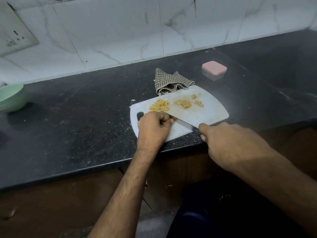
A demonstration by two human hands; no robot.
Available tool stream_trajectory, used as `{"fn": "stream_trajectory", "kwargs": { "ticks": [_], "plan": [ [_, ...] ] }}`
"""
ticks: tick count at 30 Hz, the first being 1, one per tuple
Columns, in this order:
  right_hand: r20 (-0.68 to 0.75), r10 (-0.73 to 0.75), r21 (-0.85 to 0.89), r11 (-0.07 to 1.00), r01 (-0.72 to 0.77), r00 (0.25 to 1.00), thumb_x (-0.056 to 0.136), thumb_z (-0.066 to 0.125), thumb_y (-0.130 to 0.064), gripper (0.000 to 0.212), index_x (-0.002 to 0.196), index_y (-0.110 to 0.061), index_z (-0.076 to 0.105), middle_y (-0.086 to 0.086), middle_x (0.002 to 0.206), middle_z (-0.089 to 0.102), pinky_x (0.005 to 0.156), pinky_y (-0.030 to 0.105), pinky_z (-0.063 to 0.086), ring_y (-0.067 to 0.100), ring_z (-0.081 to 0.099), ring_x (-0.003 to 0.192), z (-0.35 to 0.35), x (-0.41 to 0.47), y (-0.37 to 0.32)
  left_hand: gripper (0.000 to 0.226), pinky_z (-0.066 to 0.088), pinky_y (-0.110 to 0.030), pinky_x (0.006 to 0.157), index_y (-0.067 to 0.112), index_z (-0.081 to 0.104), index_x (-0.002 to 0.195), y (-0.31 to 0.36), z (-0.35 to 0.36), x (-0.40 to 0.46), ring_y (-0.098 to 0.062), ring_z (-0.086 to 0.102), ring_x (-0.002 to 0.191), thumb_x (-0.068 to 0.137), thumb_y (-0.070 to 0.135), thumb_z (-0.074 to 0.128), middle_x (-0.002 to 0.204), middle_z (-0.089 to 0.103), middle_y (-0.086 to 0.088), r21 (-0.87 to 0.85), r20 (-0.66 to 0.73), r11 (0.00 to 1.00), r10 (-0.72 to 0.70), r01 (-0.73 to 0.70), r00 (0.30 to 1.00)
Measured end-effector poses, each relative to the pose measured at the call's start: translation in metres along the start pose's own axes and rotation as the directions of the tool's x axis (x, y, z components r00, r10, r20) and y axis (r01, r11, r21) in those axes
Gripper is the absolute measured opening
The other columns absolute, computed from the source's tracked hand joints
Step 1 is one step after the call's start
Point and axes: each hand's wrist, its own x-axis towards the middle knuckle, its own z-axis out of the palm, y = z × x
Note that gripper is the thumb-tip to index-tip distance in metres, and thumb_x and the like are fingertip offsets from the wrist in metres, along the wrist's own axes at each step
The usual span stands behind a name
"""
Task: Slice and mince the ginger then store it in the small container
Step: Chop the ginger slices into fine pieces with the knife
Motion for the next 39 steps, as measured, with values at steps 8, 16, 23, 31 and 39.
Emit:
{"fn": "stream_trajectory", "kwargs": {
  "ticks": [8,16,23,31,39],
  "plan": [
    [-0.103,-0.052,0.016,0.998,0.054,0.993,0.105,0.034,-0.021,0.014,0.112,-0.027,0.044,-0.002,0.077,0.050,0.057,0.033,0.036,0.015,0.045,0.064,0.006,0.017,-0.002,0.011,0.056,-0.043,0.091,0.021,0.078,0.079,0.001,-0.004,0.000,-0.006,0.065,0.079,0.089,0.020,0.074,0.072,0.071,0.017,0.013,0.049,1.000,-0.011,0.011,0.999],
    [0.008,-0.015,0.012,1.000,0.015,1.000,0.107,0.031,-0.031,0.012,0.111,-0.035,0.041,-0.003,0.076,0.038,0.069,0.035,0.037,0.025,0.044,0.077,-0.007,0.002,-0.003,0.010,0.056,-0.039,0.089,0.020,0.080,0.082,0.001,-0.006,0.000,-0.007,0.065,0.079,0.088,0.017,0.074,0.071,0.066,0.022,0.014,0.014,1.000,0.002,-0.002,1.000],
    [-0.057,-0.031,0.036,0.999,0.033,0.998,0.104,0.035,-0.018,0.013,0.113,-0.026,0.041,0.000,0.078,0.048,0.063,0.037,0.041,0.019,0.048,0.069,0.012,0.020,-0.012,0.011,0.056,-0.031,0.084,0.020,0.079,0.079,0.000,-0.004,-0.002,-0.003,0.064,0.075,0.088,0.017,0.075,0.072,0.070,0.018,0.000,0.016,1.000,0.007,-0.007,1.000],
    [-0.041,-0.011,0.003,1.000,0.011,0.999,0.108,0.028,-0.036,0.010,0.100,-0.031,0.031,-0.003,0.077,0.040,0.063,0.034,0.035,0.022,0.044,0.072,-0.004,0.003,-0.008,0.012,0.050,-0.020,0.076,0.016,0.078,0.076,-0.001,-0.008,-0.001,-0.001,0.063,0.072,0.088,0.016,0.075,0.073,0.072,0.015,-0.006,0.005,1.000,0.014,-0.014,1.000],
    [0.025,0.016,0.081,0.997,-0.018,1.000,0.106,0.034,-0.023,0.006,0.106,-0.028,0.035,0.000,0.081,0.044,0.069,0.037,0.040,0.023,0.049,0.079,0.009,0.011,-0.013,0.013,0.051,-0.022,0.075,0.015,0.078,0.075,0.001,-0.007,-0.002,-0.003,0.063,0.071,0.087,0.015,0.075,0.071,0.071,0.015,-0.017,0.014,1.000,0.003,-0.003,1.000]
  ]
}}
